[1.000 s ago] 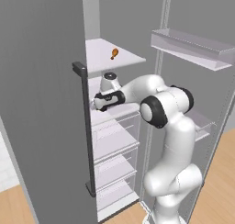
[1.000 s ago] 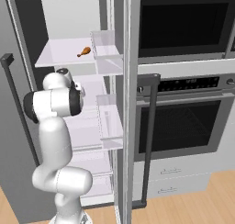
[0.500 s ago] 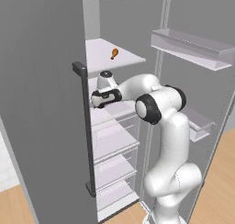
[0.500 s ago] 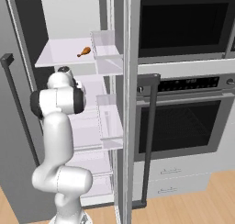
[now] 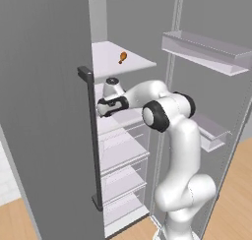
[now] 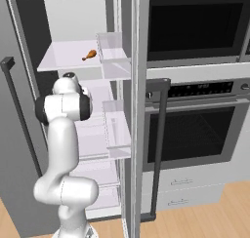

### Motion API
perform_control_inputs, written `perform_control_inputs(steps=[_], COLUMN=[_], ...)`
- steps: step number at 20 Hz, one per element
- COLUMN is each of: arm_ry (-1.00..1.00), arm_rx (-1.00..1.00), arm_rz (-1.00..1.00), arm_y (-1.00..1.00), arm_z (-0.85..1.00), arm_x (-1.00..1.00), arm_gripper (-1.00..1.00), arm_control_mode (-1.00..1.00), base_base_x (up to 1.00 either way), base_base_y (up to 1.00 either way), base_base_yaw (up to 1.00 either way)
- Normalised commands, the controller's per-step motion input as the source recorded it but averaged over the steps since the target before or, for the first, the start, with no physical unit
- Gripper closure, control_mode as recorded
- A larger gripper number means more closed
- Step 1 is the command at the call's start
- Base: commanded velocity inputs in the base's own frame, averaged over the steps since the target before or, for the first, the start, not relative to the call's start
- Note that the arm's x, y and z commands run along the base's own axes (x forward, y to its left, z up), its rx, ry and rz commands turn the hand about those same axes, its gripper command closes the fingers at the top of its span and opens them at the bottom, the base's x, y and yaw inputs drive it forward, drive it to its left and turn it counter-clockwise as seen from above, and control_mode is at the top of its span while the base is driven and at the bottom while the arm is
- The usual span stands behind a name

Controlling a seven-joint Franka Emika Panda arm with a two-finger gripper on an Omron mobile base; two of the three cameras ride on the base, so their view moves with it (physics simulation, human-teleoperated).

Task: Place one lime and one chicken drumstick in each tupperware on the nearby counter, to pack two identical lunches.

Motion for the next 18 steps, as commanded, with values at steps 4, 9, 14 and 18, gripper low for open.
perform_control_inputs(steps=[4, 9, 14, 18], arm_ry=[0.0, 0.0, -0.32, -0.66], arm_rx=[-0.04, 0.0, 0.03, 0.01], arm_rz=[0.0, 0.0, 0.0, -0.01], arm_y=[0.03, 0.0, -0.22, -0.33], arm_z=[-0.34, -0.02, 0.08, 0.39], arm_x=[0.06, -0.04, -0.95, -1.0], arm_gripper=[1.0, 1.0, 1.0, 1.0], arm_control_mode=[-1.0, -1.0, -1.0, -1.0], base_base_x=[0.0, 0.0, 0.0, 0.0], base_base_y=[0.0, 0.0, 0.0, 0.0], base_base_yaw=[0.0, 0.0, 0.0, 0.0])
